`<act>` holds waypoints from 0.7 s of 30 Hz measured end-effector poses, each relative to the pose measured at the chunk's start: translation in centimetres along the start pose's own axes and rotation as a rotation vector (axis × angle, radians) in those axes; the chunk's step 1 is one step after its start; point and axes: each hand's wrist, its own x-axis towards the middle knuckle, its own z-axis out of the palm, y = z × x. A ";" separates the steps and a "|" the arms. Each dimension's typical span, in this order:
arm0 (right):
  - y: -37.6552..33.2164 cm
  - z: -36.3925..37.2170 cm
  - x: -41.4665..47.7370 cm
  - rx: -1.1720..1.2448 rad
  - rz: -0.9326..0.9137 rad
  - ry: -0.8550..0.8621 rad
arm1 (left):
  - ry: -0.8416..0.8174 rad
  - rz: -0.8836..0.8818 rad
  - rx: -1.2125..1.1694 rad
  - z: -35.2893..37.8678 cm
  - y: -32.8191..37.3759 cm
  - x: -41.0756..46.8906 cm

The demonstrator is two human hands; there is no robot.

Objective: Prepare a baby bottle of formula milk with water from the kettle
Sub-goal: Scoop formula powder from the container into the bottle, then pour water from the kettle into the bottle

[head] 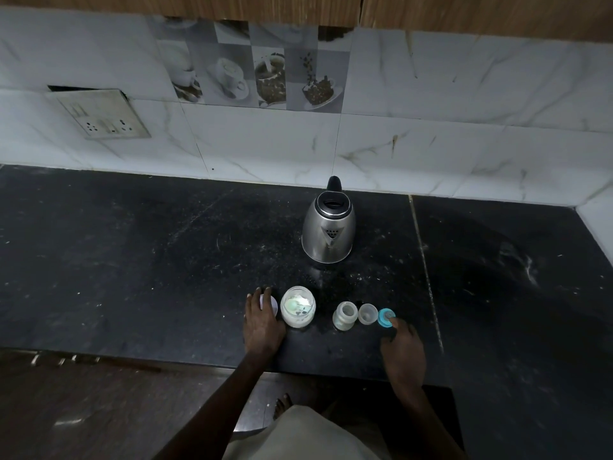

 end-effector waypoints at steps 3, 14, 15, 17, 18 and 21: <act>-0.5 0.1 0.9 -0.017 -0.029 0.007 | 0.134 0.068 -0.061 -0.3 1.3 -1.2; -0.5 2.0 4.4 -0.329 -0.177 -0.100 | 0.033 0.653 -0.254 -1.3 10.6 -6.0; -0.2 2.2 4.7 -0.339 -0.174 -0.111 | -0.013 0.664 -0.248 -0.8 11.3 -6.0; 0.6 2.8 5.3 -0.355 -0.194 -0.137 | -0.080 0.647 -0.184 0.5 12.2 -5.9; 1.1 3.1 5.7 -0.367 -0.217 -0.141 | -0.104 0.626 -0.139 1.1 12.5 -5.7; 1.9 3.2 6.7 -0.372 -0.230 -0.138 | -0.161 0.571 -0.052 2.6 12.8 -4.9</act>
